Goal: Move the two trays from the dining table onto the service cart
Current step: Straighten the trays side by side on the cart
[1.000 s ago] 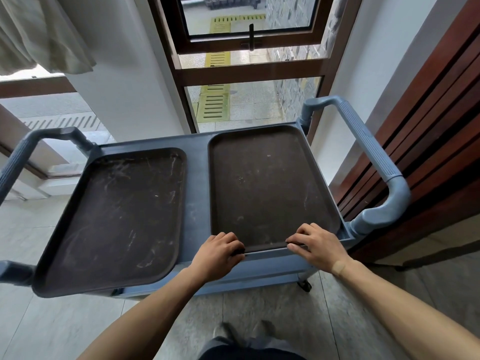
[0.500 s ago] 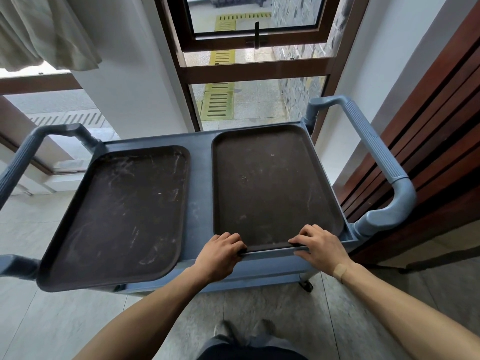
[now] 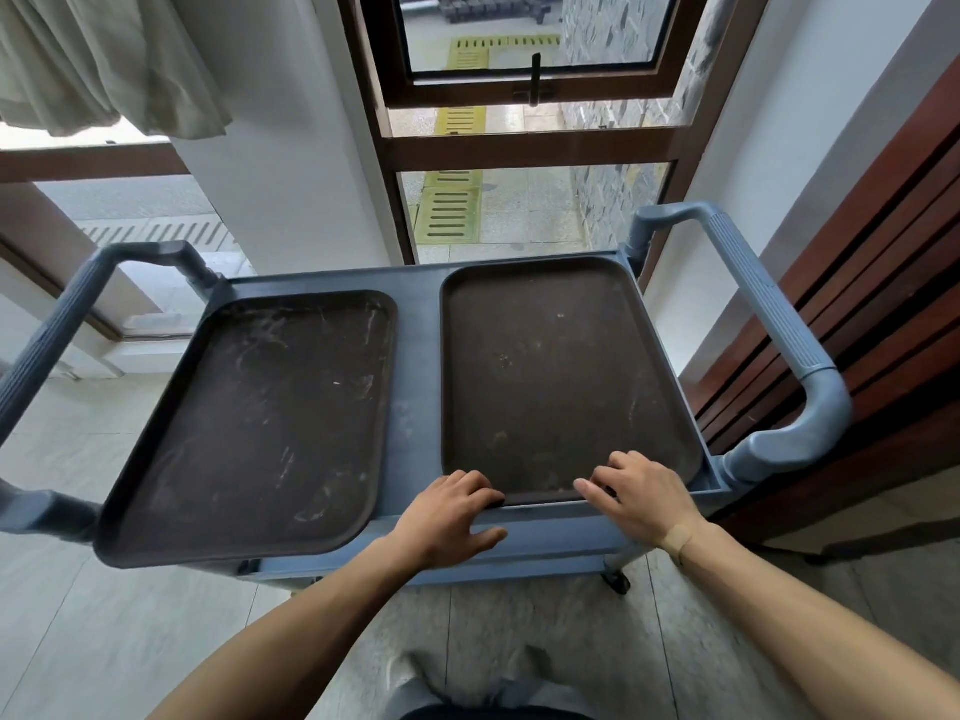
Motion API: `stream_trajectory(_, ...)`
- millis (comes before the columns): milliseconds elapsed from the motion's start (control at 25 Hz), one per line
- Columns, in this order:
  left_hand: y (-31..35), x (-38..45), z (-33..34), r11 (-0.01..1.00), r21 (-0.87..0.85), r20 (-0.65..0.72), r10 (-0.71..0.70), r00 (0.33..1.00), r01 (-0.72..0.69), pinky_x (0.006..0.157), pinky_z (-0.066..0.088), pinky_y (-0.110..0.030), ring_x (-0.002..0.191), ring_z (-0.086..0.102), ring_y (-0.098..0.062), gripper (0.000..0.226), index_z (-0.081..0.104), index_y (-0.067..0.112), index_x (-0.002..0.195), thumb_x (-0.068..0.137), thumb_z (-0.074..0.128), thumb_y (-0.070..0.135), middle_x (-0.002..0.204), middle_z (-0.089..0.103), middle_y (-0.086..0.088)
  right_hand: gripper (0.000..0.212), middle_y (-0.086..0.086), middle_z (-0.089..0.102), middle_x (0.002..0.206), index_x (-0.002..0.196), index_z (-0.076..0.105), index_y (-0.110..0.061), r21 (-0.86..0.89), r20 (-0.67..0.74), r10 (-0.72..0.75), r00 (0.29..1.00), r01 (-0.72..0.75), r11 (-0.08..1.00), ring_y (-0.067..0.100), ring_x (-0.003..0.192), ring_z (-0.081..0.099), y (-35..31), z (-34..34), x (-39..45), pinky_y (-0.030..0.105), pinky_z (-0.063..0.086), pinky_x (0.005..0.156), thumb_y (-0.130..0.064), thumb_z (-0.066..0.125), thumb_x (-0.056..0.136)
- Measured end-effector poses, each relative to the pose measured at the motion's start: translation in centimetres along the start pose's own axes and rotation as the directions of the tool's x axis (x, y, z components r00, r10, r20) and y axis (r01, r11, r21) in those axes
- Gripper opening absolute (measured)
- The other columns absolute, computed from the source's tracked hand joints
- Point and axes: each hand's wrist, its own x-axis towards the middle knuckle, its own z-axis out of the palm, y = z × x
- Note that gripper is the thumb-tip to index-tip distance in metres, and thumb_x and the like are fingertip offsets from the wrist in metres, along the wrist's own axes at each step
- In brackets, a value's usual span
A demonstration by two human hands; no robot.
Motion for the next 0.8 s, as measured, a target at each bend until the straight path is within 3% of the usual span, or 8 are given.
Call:
stream_trajectory(120,-0.5,-1.1,-0.6,0.999,-0.025,-0.061,0.027,0.998,-0.028,0.095,0.045,-0.031,0.11,0.053,-0.016,0.052,0.059,0.025,0.13,0.091,0.049,0.057,0.125,0.058,0.002,0.058,-0.006,0.059,0.093,0.095,0.067,-0.028,0.021,0.008,-0.003,1.0,0.003,1.0,0.013,0.085,0.053,-0.8,0.4,0.5,0.031,0.051,0.066,-0.067,0.025,0.092)
stream_trajectory(320,-3.5,-3.7,-3.2,1.0,-0.026,-0.185,-0.005,0.983,0.0,0.095,0.048,-0.035,0.109,0.058,-0.021,0.046,0.064,0.022,0.124,0.09,0.054,0.052,0.12,0.062,-0.002,0.049,-0.005,0.063,0.115,0.118,0.064,-0.03,0.034,-0.064,-0.077,0.995,0.079,0.996,0.016,0.102,0.056,-5.3,0.3,2.2,0.032,0.051,0.078,-0.061,0.034,0.095)
stream_trajectory(560,-10.1,-9.2,-6.6,0.994,-0.025,-0.265,-0.111,0.958,0.108,0.087,0.052,-0.037,0.1,0.062,-0.025,0.042,0.069,0.021,0.115,0.086,0.057,0.049,0.111,0.065,-0.003,0.051,-0.004,0.06,0.126,0.13,0.057,-0.03,-0.006,-0.078,-0.202,0.976,0.202,0.979,0.017,0.112,0.055,-14.7,0.0,5.3,0.034,0.05,0.086,-0.059,0.032,0.095)
stream_trajectory(800,-17.3,-15.2,-9.0,0.986,0.016,-0.256,-0.155,0.954,0.165,0.087,0.051,-0.036,0.101,0.061,-0.021,0.038,0.07,0.022,0.112,0.088,0.06,0.05,0.113,0.063,-0.002,0.051,-0.002,0.056,0.132,0.134,0.053,-0.031,-0.037,-0.044,-0.302,0.952,0.3,0.953,0.019,0.12,0.051,-23.3,0.9,7.9,0.037,0.047,0.091,-0.058,0.033,0.096)
